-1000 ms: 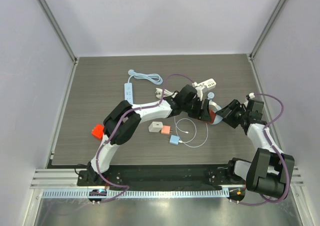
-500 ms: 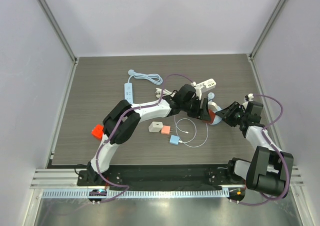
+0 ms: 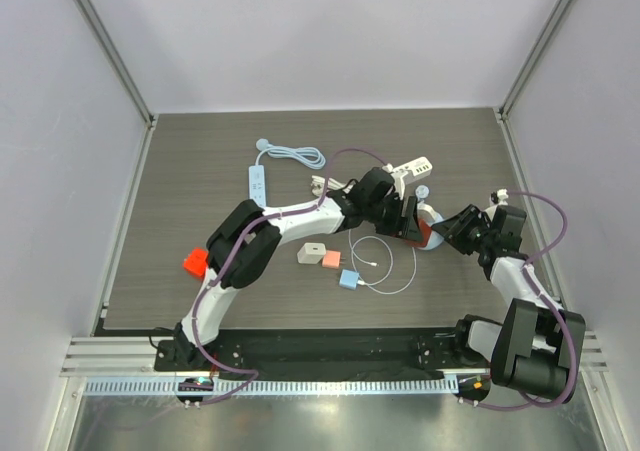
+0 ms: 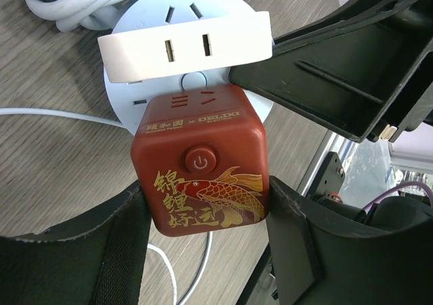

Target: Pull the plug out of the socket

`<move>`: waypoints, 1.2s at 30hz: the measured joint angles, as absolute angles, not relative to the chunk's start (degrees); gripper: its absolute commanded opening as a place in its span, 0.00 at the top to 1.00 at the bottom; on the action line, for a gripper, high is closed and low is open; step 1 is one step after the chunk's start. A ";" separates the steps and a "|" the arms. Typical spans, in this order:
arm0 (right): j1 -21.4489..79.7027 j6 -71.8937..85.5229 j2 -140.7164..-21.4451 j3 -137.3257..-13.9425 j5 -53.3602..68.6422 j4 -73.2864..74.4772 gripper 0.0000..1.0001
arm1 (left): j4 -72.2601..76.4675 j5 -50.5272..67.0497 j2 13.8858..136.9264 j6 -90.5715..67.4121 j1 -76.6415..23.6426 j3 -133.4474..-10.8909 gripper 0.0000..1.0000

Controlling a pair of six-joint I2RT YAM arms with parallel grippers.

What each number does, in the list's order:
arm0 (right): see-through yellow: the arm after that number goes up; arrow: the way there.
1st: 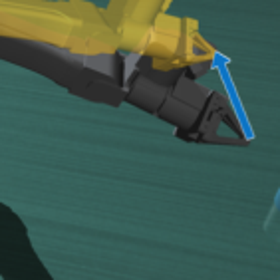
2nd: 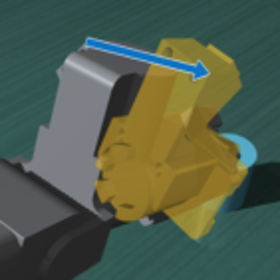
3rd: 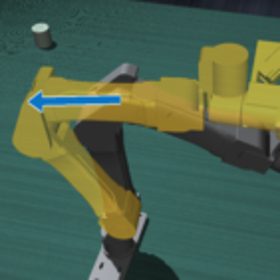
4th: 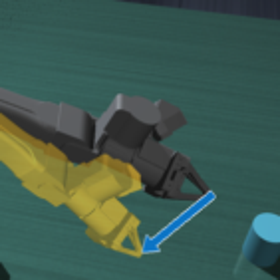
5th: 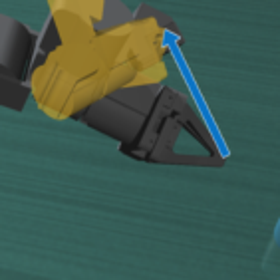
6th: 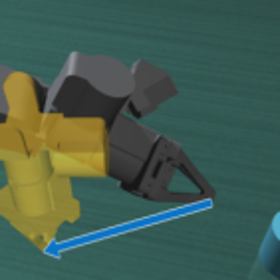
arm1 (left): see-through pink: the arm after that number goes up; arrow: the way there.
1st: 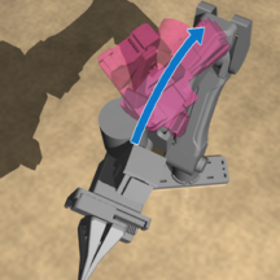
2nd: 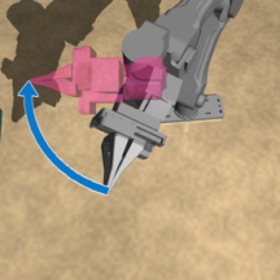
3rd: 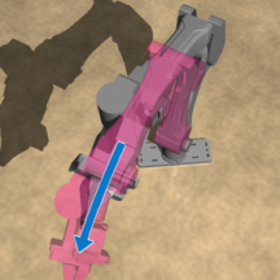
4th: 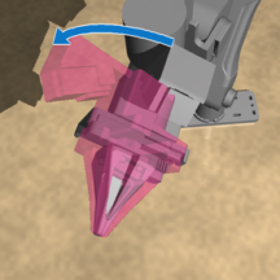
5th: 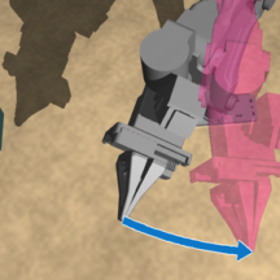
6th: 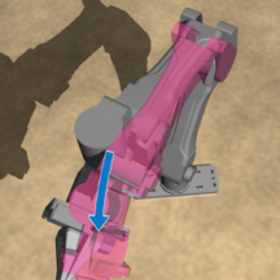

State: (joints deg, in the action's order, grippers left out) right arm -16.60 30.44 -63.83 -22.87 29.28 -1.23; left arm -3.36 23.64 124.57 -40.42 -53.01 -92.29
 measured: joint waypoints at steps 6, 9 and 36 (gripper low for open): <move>-16.71 30.50 -63.66 -22.48 29.34 -1.78 0.99 | -6.44 21.63 125.34 -41.17 -53.84 -94.85 0.34; -16.73 30.50 -63.64 -22.48 29.47 -1.78 0.99 | -7.42 20.27 126.23 -41.91 -54.00 -96.66 0.34; -16.56 30.02 -62.39 -22.26 27.07 -2.61 0.99 | 1.19 20.93 127.85 -51.57 -52.27 -94.43 1.00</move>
State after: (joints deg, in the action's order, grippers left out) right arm -16.56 30.02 -62.39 -22.26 27.07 -2.61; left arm 1.19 20.93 127.85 -51.57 -52.27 -94.43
